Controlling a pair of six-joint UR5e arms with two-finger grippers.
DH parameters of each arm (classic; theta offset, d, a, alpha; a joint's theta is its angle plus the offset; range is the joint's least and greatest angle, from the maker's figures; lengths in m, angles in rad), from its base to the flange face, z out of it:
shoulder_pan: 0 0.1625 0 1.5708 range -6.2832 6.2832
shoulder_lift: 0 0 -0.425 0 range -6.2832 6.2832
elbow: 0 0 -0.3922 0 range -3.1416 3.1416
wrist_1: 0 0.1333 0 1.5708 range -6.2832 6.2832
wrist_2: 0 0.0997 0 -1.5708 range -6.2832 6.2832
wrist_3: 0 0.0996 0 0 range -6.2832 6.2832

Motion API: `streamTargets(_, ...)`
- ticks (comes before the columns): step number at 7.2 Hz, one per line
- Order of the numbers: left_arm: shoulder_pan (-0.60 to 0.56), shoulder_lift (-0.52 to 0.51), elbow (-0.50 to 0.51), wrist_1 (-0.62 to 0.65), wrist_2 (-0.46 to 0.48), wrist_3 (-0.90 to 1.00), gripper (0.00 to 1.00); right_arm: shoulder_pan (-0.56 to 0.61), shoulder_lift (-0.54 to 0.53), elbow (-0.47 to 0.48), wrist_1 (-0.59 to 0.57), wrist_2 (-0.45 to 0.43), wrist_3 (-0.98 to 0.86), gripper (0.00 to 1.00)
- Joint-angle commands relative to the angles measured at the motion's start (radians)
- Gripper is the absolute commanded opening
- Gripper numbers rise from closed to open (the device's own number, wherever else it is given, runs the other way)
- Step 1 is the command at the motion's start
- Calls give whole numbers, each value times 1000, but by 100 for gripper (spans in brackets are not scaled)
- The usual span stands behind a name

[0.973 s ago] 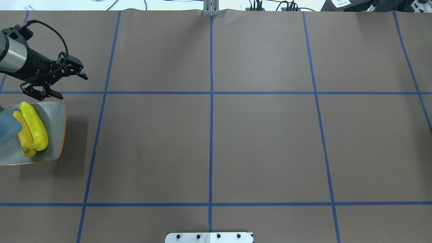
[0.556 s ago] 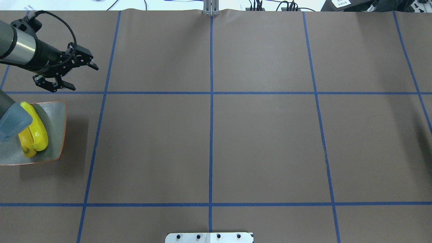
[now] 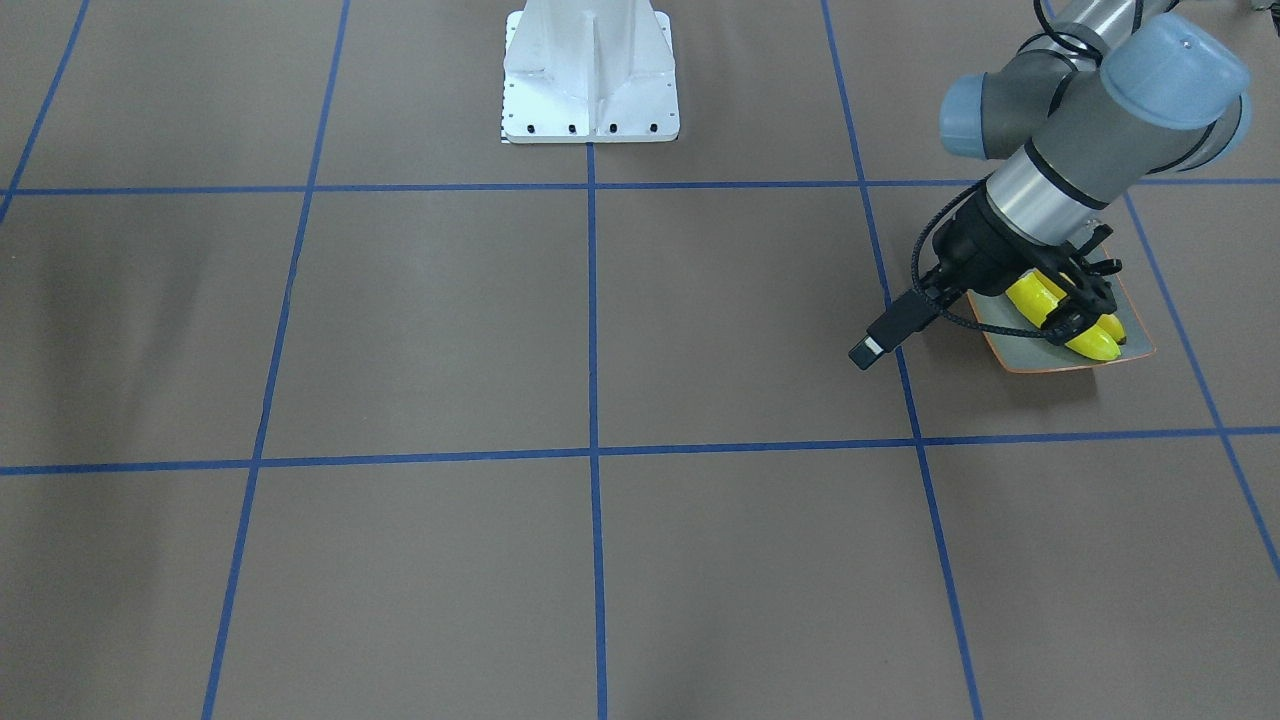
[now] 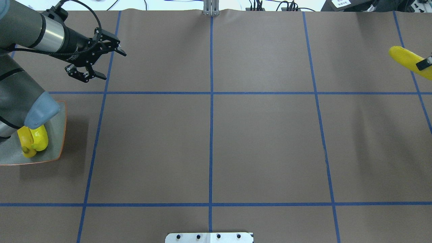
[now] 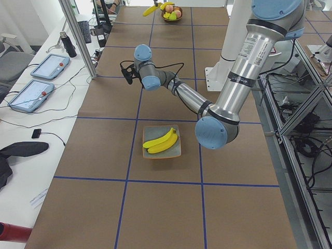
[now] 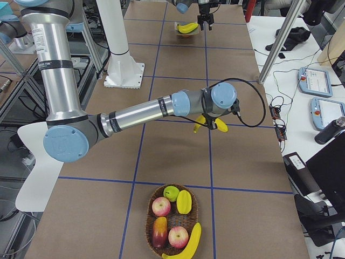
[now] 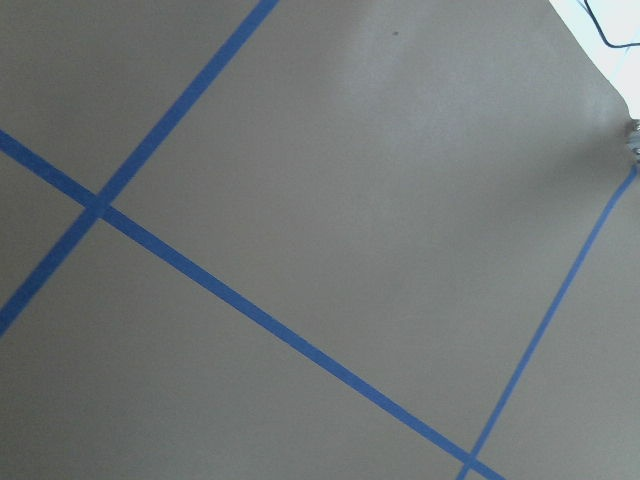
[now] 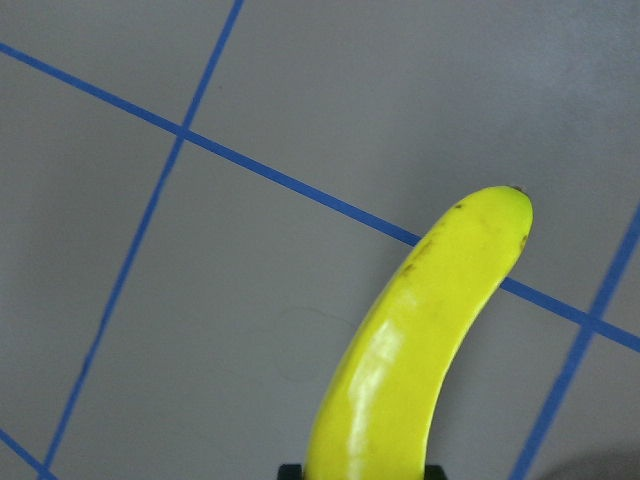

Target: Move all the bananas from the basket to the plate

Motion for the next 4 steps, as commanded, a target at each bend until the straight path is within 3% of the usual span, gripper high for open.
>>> streamTargets(1,4,-42,4,-20,-1,-93,100,-125,77,4,261,8,411,0)
streamTargets(3,8,-47,4,-32,-1,-130,100,-204,180,3,338,-10,631,0)
streamTargets(4,11,-60,5,-32,-1,-165,100,-260,229,10,340,-89,679,0)
